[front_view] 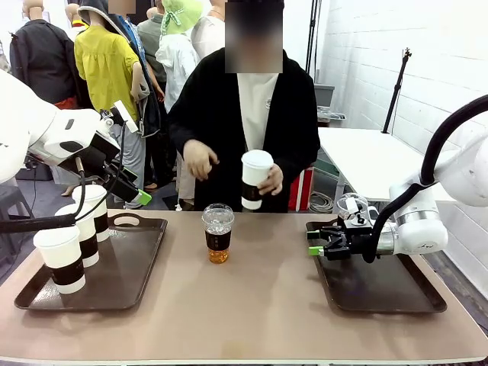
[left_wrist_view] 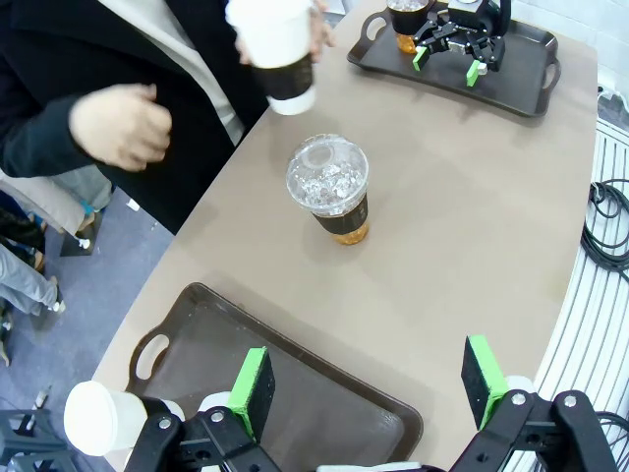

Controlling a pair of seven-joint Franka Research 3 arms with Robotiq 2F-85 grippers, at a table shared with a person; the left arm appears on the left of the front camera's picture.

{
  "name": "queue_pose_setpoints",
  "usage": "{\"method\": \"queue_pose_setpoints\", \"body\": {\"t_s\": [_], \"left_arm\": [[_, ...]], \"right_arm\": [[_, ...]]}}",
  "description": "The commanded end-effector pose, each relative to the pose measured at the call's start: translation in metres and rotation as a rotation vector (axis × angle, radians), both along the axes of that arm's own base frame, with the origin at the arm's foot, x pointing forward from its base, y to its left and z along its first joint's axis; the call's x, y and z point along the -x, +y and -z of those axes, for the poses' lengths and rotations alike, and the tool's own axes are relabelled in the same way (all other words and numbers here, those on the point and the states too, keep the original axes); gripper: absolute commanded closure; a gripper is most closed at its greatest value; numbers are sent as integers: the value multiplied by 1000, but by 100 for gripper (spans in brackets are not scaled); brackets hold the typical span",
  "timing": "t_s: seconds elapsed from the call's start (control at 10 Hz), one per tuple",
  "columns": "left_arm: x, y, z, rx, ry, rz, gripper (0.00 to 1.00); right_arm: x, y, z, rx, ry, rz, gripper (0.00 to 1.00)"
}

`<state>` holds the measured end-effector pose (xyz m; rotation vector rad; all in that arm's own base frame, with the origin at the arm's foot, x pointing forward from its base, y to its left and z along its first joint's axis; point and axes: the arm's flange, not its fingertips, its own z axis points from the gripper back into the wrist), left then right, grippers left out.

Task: Distribute the coffee onto the tray.
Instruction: Pick up another iced Americano from the middle of the table and place it on the right Handle tray.

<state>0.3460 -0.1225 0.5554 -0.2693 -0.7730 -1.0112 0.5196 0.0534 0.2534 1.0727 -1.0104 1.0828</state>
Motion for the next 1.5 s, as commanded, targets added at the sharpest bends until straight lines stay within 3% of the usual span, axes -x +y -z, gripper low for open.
{"method": "queue_pose_setpoints", "body": {"t_s": [0.0,1.1,1.4], "left_arm": [[-1,1,0,2,9,-3,0],[-1,1,0,2,9,-3,0],[-1,1,0,2,9,-3,0]], "right_arm": [[1,1,-1,0,-1,-1,0],[0,0,0,0,0,0,0],[-2,22,-2,4,-1,5,0]]}}
